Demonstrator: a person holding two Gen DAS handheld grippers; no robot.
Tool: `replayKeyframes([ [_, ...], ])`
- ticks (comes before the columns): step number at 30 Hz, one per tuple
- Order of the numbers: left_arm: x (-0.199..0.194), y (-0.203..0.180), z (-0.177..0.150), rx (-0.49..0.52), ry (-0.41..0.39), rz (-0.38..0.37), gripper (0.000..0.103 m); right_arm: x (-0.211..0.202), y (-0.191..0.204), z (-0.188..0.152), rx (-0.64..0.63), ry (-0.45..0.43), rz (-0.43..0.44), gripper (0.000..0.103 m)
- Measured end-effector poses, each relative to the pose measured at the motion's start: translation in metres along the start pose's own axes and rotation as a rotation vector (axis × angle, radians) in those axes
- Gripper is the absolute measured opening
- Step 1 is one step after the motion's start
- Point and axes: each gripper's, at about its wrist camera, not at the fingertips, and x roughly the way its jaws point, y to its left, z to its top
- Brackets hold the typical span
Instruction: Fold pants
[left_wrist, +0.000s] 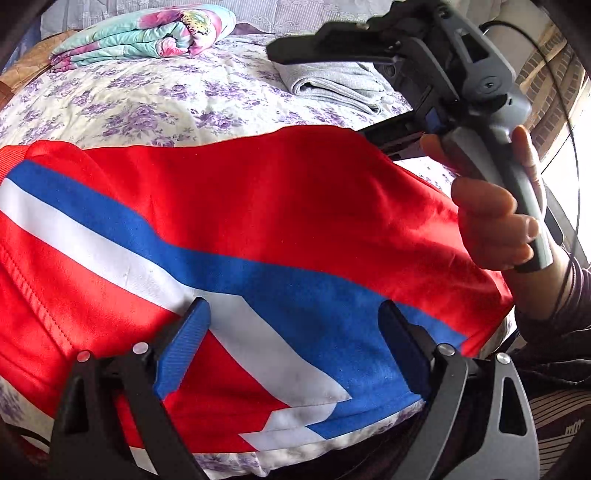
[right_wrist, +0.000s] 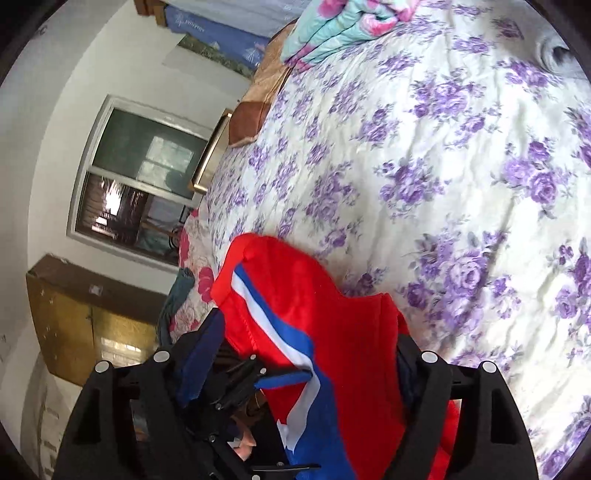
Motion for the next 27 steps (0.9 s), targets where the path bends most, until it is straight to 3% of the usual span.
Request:
replayKeyframes([
  [3, 0.001, -0.002, 0.000, 0.008, 0.000, 0.005, 0.090, -0.020, -0.010, 0.008, -0.022, -0.100, -0.156, 0.080],
  [5, 0.000, -0.001, 0.000, 0.007, -0.001, 0.005, 0.091, -0.032, -0.021, 0.014, 0.033, -0.131, -0.138, 0.080],
  [8, -0.006, -0.001, 0.003, -0.007, -0.002, 0.007, 0.090, -0.061, -0.003, 0.002, 0.017, -0.180, -0.202, 0.081],
  [11, -0.031, -0.002, 0.009, 0.005, -0.076, -0.002, 0.091, -0.065, 0.025, -0.033, -0.010, -0.160, -0.063, 0.081],
  [13, -0.041, 0.000, 0.015, 0.033, -0.131, 0.075, 0.097, -0.050, 0.027, -0.059, 0.019, -0.160, -0.050, 0.081],
  [15, -0.029, 0.021, 0.024, -0.027, -0.104, 0.181, 0.099, -0.036, 0.005, -0.074, 0.095, -0.196, -0.172, 0.081],
  [16, -0.016, 0.041, 0.025, -0.085, -0.067, 0.192, 0.098, -0.027, -0.015, -0.079, 0.145, -0.200, -0.232, 0.077],
  [17, -0.017, 0.049, 0.023, -0.095, -0.110, 0.166, 0.098, -0.027, -0.029, -0.084, 0.147, -0.237, -0.211, 0.066],
  [20, -0.018, 0.043, 0.024, -0.088, -0.122, 0.187, 0.098, -0.056, -0.015, -0.107, 0.109, -0.344, -0.211, 0.073],
  [21, -0.022, 0.043, 0.024, -0.110, -0.139, 0.152, 0.098, -0.070, -0.002, -0.119, 0.056, -0.382, -0.218, 0.073],
  [24, -0.038, 0.047, 0.020, -0.203, -0.192, 0.039, 0.098, -0.126, 0.030, -0.181, -0.067, -0.570, -0.407, 0.074],
  [27, -0.049, 0.040, 0.016, -0.245, -0.220, -0.041, 0.098, -0.185, 0.033, -0.269, -0.036, -0.833, -0.610, 0.075],
])
